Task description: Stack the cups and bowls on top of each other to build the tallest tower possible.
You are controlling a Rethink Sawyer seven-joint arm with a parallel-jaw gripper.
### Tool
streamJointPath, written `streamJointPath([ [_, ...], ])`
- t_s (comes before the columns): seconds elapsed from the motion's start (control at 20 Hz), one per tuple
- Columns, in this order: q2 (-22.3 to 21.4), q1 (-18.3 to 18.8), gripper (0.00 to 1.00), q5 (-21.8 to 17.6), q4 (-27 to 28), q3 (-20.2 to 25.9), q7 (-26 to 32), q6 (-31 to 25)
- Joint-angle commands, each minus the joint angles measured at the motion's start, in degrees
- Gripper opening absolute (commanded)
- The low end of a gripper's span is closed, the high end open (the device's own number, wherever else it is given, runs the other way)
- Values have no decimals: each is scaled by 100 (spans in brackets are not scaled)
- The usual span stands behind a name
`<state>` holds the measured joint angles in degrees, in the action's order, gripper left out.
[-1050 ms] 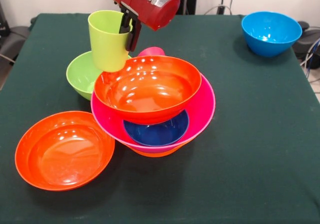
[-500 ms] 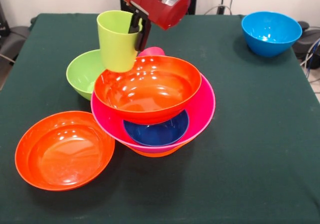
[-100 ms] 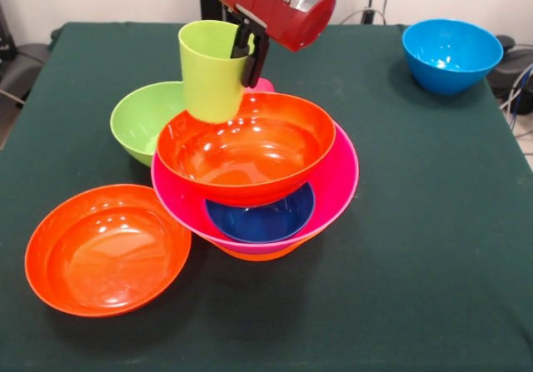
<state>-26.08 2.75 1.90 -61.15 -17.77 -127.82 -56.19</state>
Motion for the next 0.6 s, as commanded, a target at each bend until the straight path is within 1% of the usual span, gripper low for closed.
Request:
streamJointPath([
  [0.05, 149, -129, 0, 98, 45, 237, -1001, -66],
  [0.2, 106, -149, 0, 125, -37, 227, -990, -27],
  [0.6, 109, -114, 0, 197, -56, 210, -876, -15],
])
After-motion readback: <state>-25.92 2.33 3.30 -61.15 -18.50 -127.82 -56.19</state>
